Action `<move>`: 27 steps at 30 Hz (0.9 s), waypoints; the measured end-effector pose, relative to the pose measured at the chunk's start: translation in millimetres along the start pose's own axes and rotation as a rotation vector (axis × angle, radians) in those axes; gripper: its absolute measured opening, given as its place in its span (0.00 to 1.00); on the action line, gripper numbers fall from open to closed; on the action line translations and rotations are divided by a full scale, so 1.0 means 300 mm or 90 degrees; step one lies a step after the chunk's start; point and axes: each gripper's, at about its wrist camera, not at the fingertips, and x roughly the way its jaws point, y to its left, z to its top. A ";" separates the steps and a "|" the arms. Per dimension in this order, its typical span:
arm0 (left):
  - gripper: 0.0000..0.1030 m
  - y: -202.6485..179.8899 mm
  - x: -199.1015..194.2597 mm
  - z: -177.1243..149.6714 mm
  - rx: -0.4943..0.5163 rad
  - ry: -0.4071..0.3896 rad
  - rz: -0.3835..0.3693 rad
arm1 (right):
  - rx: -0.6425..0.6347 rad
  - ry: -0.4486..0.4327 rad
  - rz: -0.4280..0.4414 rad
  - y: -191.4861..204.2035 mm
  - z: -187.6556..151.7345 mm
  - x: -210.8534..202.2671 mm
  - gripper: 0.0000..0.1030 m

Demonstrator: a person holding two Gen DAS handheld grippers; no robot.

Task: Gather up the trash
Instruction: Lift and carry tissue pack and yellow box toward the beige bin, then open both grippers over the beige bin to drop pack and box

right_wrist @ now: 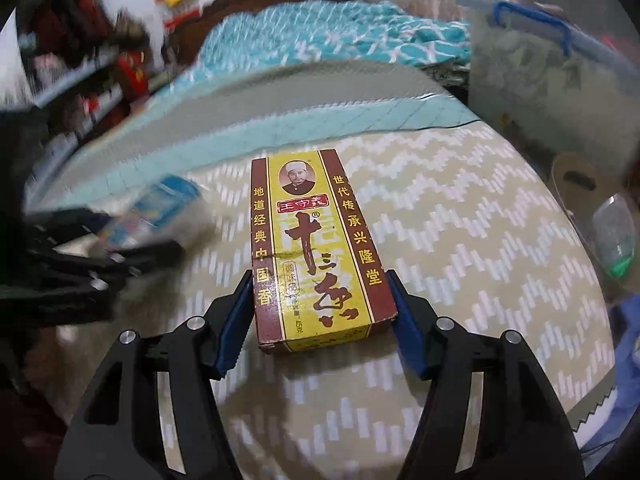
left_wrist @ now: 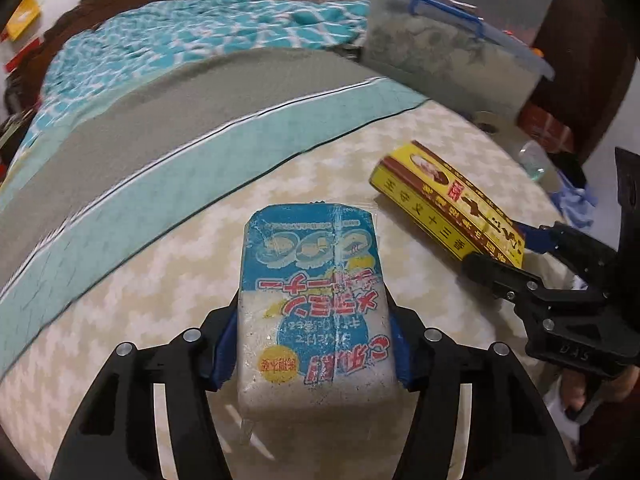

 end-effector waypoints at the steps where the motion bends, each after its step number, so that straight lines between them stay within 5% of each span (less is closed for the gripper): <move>1: 0.55 -0.031 0.006 0.030 0.012 -0.003 -0.008 | 0.026 -0.019 0.000 -0.047 0.008 -0.026 0.62; 11: 0.56 -0.508 0.084 0.415 0.146 -0.039 -0.166 | 0.259 -0.176 -0.065 -0.625 0.044 -0.324 0.62; 20: 0.58 -0.888 0.401 0.696 0.208 0.013 -0.229 | 0.416 -0.139 -0.035 -1.023 0.032 -0.257 0.63; 22: 0.65 -0.929 0.474 0.717 0.205 0.038 -0.245 | 0.424 -0.133 -0.035 -1.046 0.044 -0.219 0.64; 24: 0.87 -0.953 0.532 0.732 0.200 0.056 -0.245 | 0.438 -0.133 -0.046 -1.071 0.042 -0.189 0.76; 27: 0.88 -0.939 0.567 0.744 0.170 0.058 -0.233 | 0.456 -0.168 -0.063 -1.089 0.022 -0.217 0.79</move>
